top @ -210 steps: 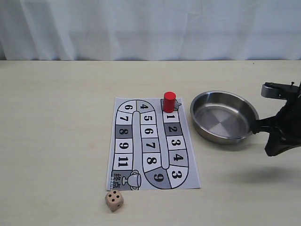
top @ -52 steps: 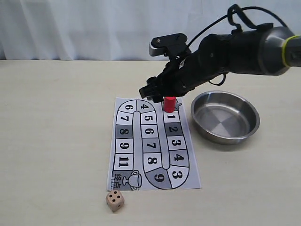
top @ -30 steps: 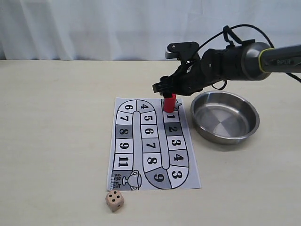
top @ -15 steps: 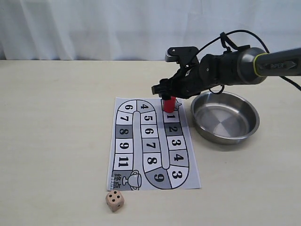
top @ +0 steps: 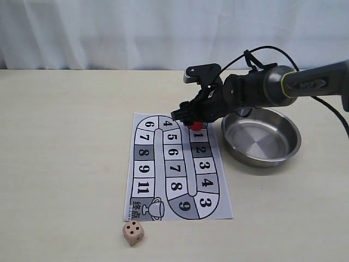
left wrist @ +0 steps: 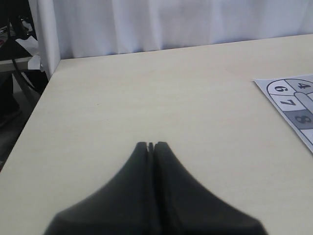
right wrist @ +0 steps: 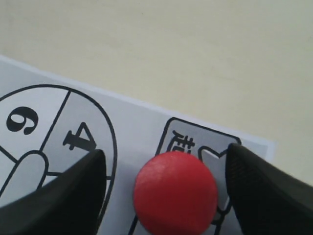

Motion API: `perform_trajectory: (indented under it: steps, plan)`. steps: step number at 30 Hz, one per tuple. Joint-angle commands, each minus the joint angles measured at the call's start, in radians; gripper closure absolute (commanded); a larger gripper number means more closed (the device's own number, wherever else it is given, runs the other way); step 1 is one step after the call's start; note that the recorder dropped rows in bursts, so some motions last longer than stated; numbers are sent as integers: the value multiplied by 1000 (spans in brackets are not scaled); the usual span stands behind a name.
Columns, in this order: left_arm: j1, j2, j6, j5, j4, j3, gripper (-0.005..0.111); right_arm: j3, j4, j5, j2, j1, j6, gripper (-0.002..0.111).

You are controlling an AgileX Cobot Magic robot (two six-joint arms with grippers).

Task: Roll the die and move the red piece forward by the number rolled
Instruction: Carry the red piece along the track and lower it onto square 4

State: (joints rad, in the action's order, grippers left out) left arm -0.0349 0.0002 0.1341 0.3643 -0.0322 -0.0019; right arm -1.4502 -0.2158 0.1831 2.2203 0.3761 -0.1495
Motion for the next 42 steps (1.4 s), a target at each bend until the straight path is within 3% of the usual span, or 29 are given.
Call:
perform_trajectory:
  steps: [1, 5, 13, 28, 35, 42]
  plan:
    - [0, 0, -4, -10, -5, 2, 107, -3, -3, -21, -2, -1, -16, 44]
    - [0, 0, -4, -10, -5, 2, 107, -3, -3, -15, -2, -1, -16, 51]
    - [0, 0, -4, -10, -5, 2, 107, -3, -3, 24, -7, -1, -16, 103]
    - [0, 0, -4, -10, -5, 2, 107, -2, -3, 153, -110, -1, -41, 104]
    - [0, 0, -4, -10, -5, 2, 107, 64, -3, 33, -52, -1, -41, 104]
    - [0, 0, -4, -10, -5, 2, 107, 66, -3, 40, -31, -1, -41, 104]
